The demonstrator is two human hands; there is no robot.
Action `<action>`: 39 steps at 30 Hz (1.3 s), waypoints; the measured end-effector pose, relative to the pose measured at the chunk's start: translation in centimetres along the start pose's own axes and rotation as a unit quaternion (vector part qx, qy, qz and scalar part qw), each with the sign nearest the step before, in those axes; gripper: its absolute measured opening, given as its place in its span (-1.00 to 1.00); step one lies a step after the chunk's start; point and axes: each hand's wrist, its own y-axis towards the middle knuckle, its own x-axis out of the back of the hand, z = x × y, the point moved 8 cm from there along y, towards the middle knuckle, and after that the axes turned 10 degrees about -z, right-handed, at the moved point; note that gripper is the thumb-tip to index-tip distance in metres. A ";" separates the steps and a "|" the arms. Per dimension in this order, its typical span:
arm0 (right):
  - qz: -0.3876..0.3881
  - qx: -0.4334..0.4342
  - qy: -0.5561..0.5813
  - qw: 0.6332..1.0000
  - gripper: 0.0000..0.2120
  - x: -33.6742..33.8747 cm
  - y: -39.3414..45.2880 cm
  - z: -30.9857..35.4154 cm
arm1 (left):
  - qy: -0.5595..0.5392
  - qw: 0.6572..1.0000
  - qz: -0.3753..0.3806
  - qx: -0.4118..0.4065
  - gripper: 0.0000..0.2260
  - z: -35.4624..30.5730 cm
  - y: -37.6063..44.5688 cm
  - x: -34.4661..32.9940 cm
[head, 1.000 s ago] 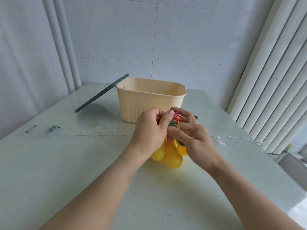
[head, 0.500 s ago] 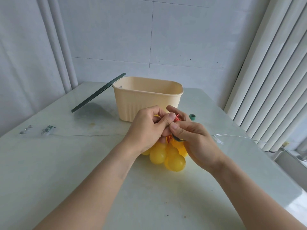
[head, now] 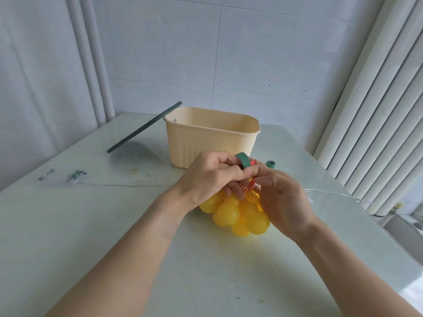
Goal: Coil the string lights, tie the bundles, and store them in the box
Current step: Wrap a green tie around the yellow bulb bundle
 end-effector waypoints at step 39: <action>-0.199 0.251 -0.357 0.877 -0.80 2.3 -1.1 3.7 | 0.101 0.993 -0.048 -0.022 -0.84 0.8 0.2 -0.1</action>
